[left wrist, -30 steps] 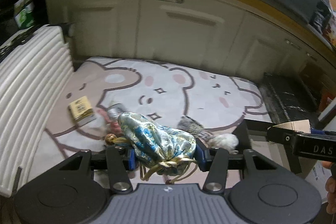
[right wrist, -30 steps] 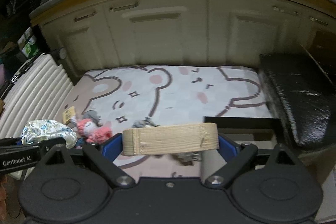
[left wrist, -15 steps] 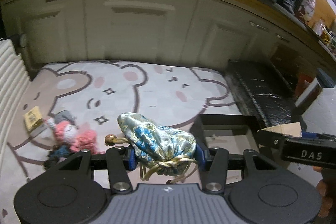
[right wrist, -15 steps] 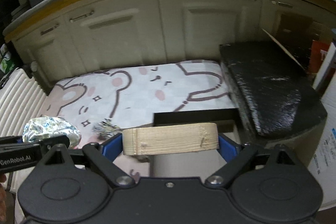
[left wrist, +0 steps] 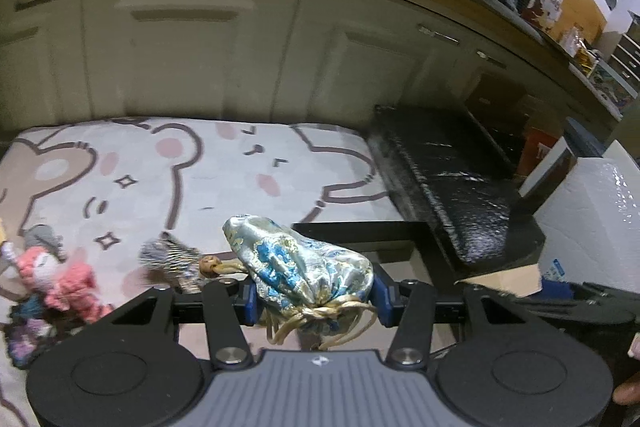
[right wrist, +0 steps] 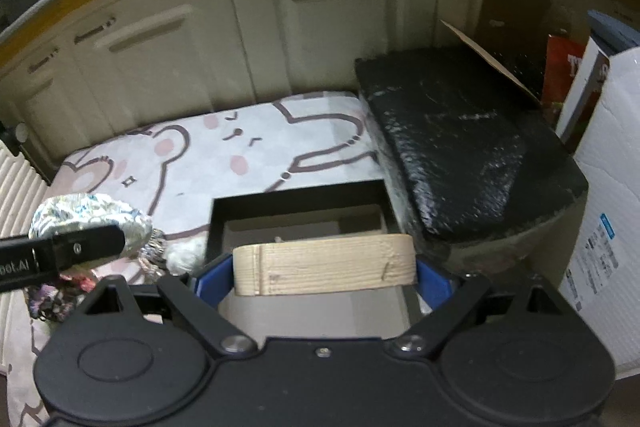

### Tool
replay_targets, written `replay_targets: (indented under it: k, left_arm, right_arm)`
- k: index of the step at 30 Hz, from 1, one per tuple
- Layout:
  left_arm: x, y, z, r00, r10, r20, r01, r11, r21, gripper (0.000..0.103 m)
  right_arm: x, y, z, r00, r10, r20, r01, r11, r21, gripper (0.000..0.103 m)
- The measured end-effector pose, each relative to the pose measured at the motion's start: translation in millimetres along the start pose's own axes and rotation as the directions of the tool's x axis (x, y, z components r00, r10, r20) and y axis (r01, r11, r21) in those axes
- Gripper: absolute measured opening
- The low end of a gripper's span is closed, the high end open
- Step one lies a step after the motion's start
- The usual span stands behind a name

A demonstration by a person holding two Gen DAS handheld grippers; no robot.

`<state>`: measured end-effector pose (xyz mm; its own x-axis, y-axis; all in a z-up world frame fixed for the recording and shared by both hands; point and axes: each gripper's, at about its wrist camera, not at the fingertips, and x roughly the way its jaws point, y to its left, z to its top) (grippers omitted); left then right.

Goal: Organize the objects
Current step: 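Carry the pouch and wooden block with both tools over the black box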

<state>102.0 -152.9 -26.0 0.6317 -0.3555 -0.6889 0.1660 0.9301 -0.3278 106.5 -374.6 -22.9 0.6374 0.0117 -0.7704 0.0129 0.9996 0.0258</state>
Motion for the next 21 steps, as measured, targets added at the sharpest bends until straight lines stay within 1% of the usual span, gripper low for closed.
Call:
replay_targets:
  k: [10, 15, 21]
  left_arm:
    - [51, -25, 1, 0.998, -0.016, -0.064, 0.016, 1.000, -0.007, 0.052]
    - [75, -28, 0, 0.994, -0.019, -0.109, 0.016, 1.000, -0.022, 0.052]
    - [95, -24, -1, 0.988, -0.027, -0.153, 0.020, 0.999, -0.048, 0.052]
  right_arm:
    - [30, -14, -9, 0.997, -0.008, -0.080, 0.005, 0.999, -0.035, 0.094]
    - [46, -15, -10, 0.993, 0.002, -0.116, -0.009, 0.999, -0.052, 0.094]
    - [66, -17, -11, 0.986, -0.007, -0.166, -0.004, 0.998, -0.064, 0.094]
